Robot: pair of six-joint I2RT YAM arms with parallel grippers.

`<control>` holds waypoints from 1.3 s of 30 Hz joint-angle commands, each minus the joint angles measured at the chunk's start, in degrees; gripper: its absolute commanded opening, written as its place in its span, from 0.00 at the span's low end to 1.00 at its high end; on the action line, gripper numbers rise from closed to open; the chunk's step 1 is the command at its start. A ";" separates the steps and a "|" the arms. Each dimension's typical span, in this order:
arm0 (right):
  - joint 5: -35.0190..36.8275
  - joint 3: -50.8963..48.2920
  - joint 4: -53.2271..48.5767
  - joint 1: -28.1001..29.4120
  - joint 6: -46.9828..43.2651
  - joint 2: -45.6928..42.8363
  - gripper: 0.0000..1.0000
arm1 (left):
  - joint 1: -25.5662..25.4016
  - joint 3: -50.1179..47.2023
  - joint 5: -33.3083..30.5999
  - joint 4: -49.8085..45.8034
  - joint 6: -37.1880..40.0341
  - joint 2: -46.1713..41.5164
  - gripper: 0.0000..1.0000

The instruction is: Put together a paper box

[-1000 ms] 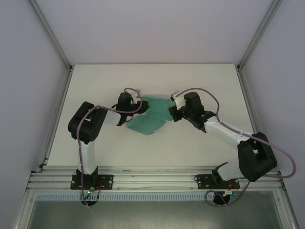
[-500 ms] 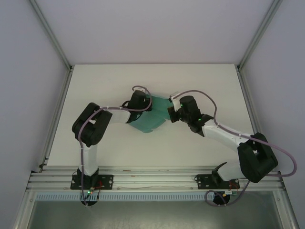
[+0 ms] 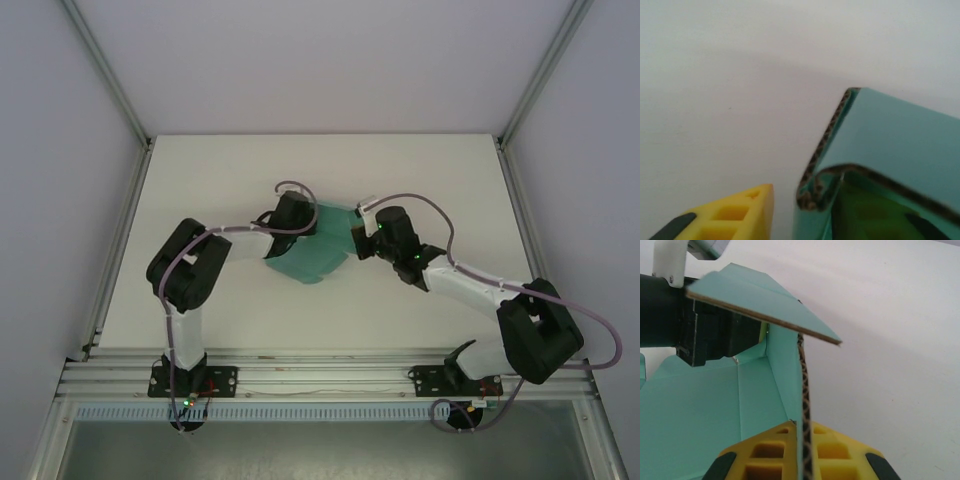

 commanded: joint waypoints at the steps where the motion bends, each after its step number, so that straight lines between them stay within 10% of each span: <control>1: 0.14 -1.61 -2.07 0.19 -1.98 -0.81 0.00 | 3.22 -3.64 4.45 1.10 1.90 -0.64 0.49; 9: -1.61 -2.16 -1.03 0.17 -2.75 -0.10 0.00 | 6.21 -7.13 19.25 10.82 0.09 -4.72 0.65; 17: -2.05 -1.79 -0.80 -0.07 -2.09 0.73 0.00 | 7.03 -6.87 26.66 13.78 0.69 -2.48 0.60; 32: -2.59 -1.58 -0.71 -0.35 -1.95 0.80 0.00 | 6.84 -3.63 21.09 6.77 2.04 2.07 0.27; 39: -2.24 -1.70 -0.52 -0.45 -1.09 0.06 0.00 | 4.74 -0.58 3.72 -2.58 3.68 2.07 0.00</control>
